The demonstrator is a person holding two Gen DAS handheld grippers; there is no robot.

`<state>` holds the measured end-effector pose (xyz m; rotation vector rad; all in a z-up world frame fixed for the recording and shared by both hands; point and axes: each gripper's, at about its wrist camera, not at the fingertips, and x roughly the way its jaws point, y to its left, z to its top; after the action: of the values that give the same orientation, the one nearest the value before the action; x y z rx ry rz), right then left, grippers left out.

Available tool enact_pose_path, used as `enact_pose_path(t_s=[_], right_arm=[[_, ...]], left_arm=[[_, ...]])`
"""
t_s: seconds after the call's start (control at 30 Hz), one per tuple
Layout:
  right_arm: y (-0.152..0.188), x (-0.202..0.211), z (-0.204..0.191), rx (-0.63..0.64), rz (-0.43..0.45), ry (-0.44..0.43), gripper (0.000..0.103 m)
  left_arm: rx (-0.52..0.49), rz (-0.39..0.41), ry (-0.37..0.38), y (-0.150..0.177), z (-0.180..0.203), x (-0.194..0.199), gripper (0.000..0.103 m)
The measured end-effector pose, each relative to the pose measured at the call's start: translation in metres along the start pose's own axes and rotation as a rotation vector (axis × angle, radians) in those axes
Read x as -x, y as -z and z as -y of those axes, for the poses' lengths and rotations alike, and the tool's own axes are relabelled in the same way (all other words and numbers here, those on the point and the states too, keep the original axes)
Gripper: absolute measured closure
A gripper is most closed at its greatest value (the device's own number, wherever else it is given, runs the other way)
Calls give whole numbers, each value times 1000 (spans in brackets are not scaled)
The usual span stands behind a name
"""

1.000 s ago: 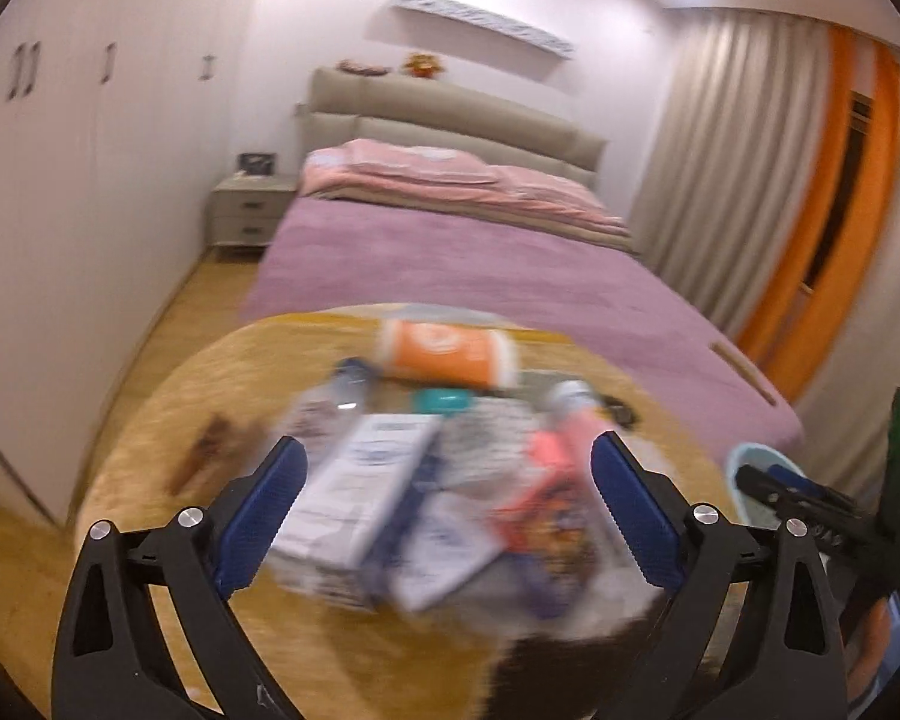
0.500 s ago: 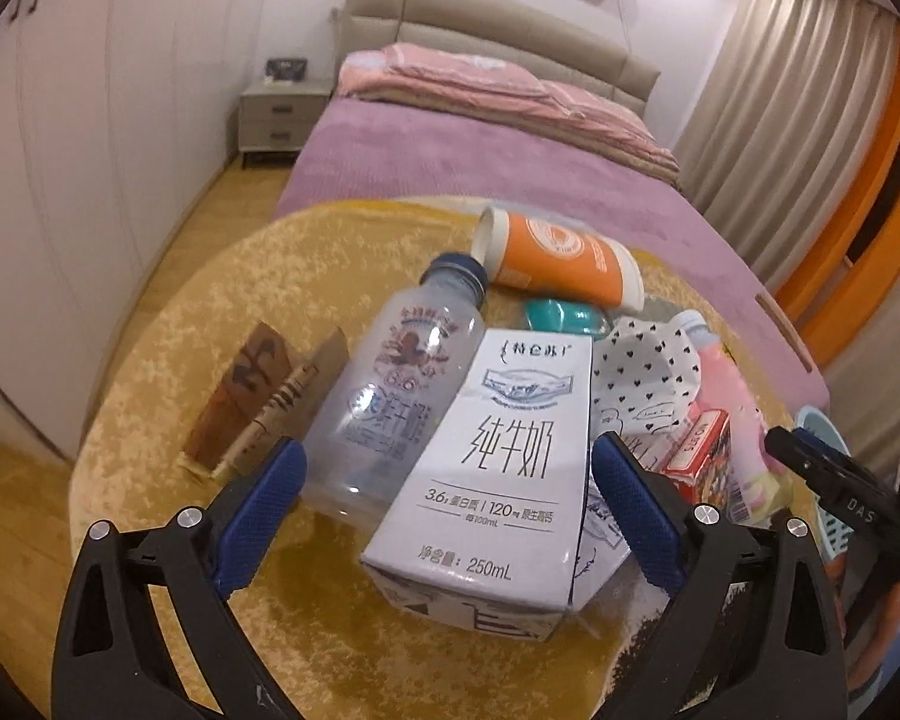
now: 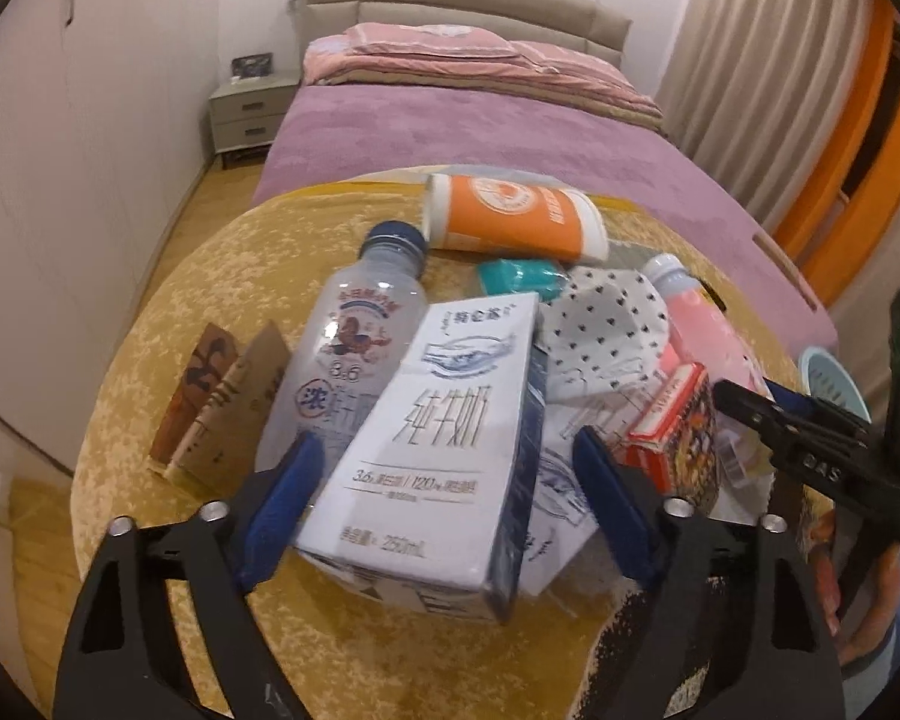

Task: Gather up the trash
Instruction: 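Move both tools back to the table toward the pink bottle and milk carton, then grasp the pink yogurt bottle with the right tool while the left tool grasps the white milk carton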

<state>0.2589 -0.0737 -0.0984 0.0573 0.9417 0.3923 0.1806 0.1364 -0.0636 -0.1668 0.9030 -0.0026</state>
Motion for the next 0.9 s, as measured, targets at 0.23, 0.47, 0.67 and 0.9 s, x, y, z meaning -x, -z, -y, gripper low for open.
enact_pose_path(t_s=[0.23,0.47,0.67,0.9], right_arm=[[3,1,-2,13,4,-3,56],[5,9,0,15,24,5,56],[5,29,10,-17,55,-19,56],[9,60,20,-19,104,-15,56]], left_arm=[[3,-32,44,0,6,-7,36],[38,-5,52,-1,3,-12,50],[48,102,76,-3,7,16,50],[-13,166,112,-7,37,39,51]])
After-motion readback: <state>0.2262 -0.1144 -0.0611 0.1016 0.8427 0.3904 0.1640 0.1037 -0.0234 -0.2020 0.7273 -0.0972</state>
